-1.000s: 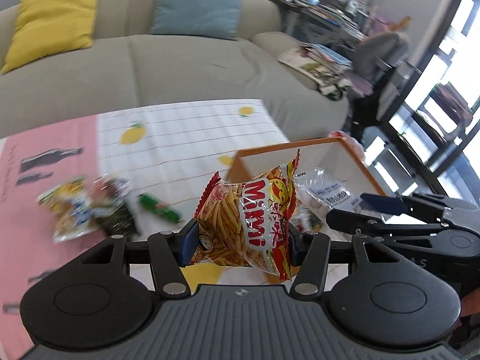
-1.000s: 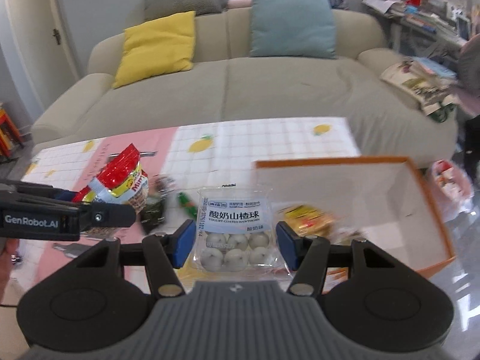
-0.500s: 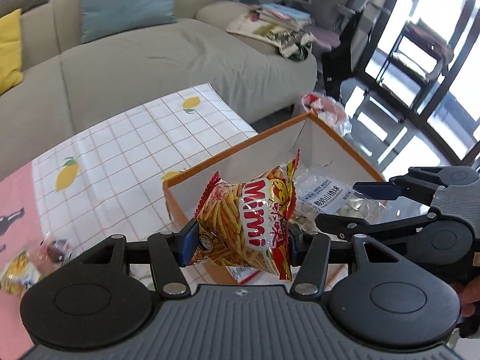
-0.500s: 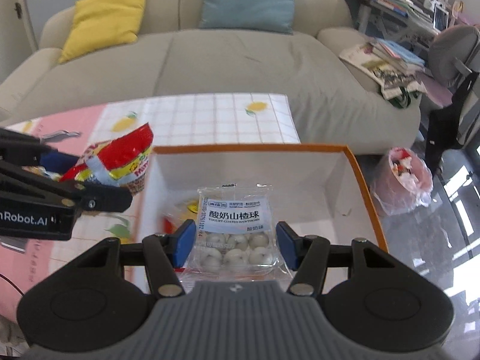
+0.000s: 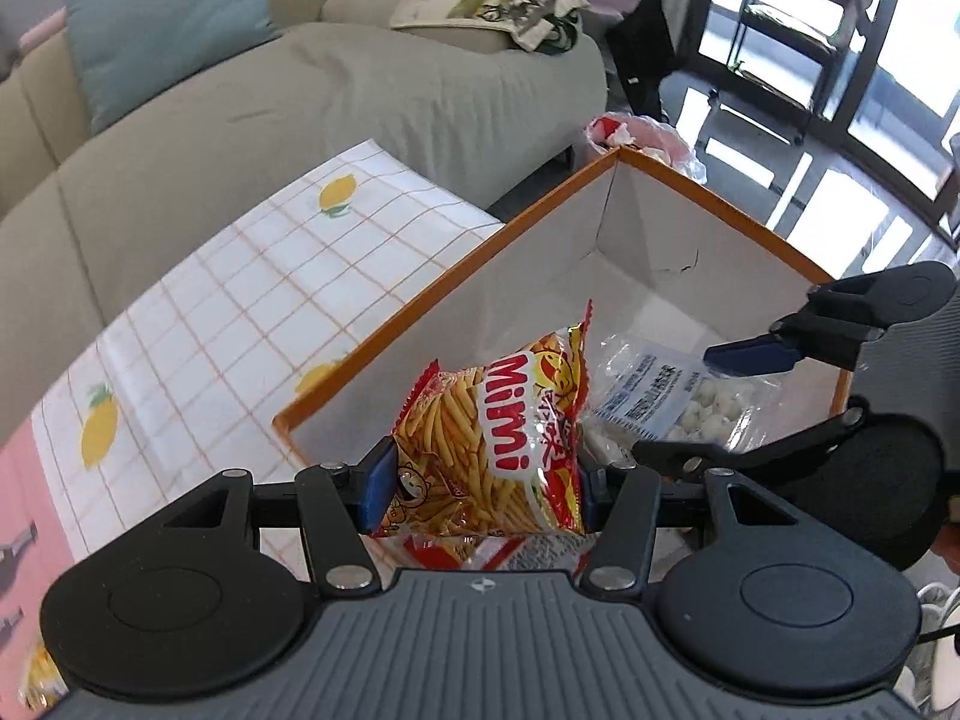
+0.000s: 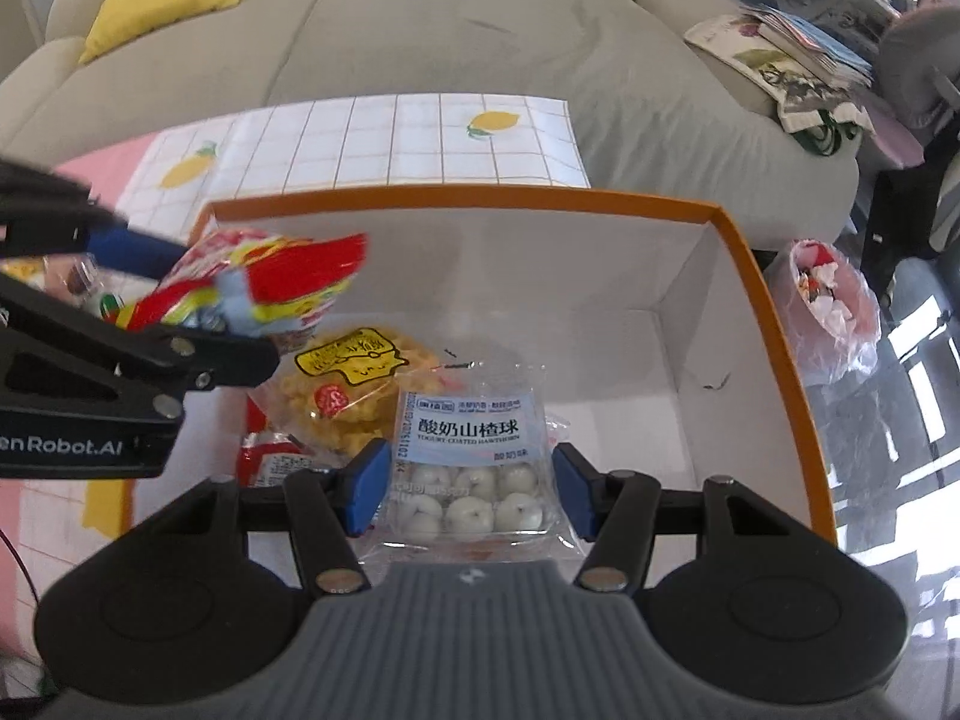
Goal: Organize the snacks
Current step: 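Carry the Mimi bag and yogurt-ball packet over the box with both tools, then open both tools to drop the Mimi bag and yogurt-ball packet into the box, then withdraw both open tools from the box back toward the remaining snacks, then grasp the white bread-roll bag with the left tool while the right grasps the dark green packet, then carry the bread-roll bag and dark green packet over the box with both tools, then open both tools to drop the bread-roll bag and green packet into the box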
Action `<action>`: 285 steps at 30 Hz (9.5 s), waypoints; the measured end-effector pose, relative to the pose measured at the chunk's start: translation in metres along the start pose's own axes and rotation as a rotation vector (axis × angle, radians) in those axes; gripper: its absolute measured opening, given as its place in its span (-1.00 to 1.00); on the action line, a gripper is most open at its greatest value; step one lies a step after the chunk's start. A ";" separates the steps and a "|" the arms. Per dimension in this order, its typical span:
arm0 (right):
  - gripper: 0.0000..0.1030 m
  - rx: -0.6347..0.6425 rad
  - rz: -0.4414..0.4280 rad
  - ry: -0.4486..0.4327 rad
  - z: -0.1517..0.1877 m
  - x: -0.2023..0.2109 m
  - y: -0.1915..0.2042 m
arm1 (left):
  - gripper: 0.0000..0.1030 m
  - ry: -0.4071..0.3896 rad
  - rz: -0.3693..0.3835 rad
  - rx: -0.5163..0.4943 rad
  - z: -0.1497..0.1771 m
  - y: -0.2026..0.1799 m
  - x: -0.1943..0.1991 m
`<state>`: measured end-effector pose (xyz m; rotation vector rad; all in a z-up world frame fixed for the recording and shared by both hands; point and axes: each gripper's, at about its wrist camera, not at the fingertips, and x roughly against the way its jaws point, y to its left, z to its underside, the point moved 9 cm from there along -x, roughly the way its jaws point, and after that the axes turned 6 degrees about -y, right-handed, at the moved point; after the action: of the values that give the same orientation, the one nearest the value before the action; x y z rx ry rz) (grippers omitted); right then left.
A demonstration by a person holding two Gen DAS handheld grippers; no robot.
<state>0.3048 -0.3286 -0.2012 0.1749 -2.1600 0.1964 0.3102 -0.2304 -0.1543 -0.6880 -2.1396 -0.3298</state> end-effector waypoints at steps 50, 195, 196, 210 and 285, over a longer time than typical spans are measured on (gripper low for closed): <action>0.81 0.091 0.158 0.026 0.008 0.039 0.001 | 0.68 -0.015 -0.010 0.089 -0.011 -0.002 0.040; -0.04 -0.054 -0.261 -0.116 0.037 0.034 0.270 | 0.17 -0.142 -0.197 0.881 0.230 0.169 0.163; -0.04 -0.060 -0.265 -0.126 0.036 0.041 0.266 | 0.17 -0.146 -0.193 0.875 0.226 0.165 0.167; -0.05 -0.092 -0.244 -0.243 0.006 0.119 0.183 | 0.17 -0.200 -0.109 0.722 0.148 0.108 0.193; 0.23 0.248 0.117 0.168 0.020 -0.027 -0.044 | 0.64 0.114 0.045 0.103 -0.012 -0.047 -0.040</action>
<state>0.3127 -0.3747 -0.2312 0.1670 -1.9751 0.5291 0.3099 -0.2886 -0.1785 -0.6425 -2.0151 -0.2271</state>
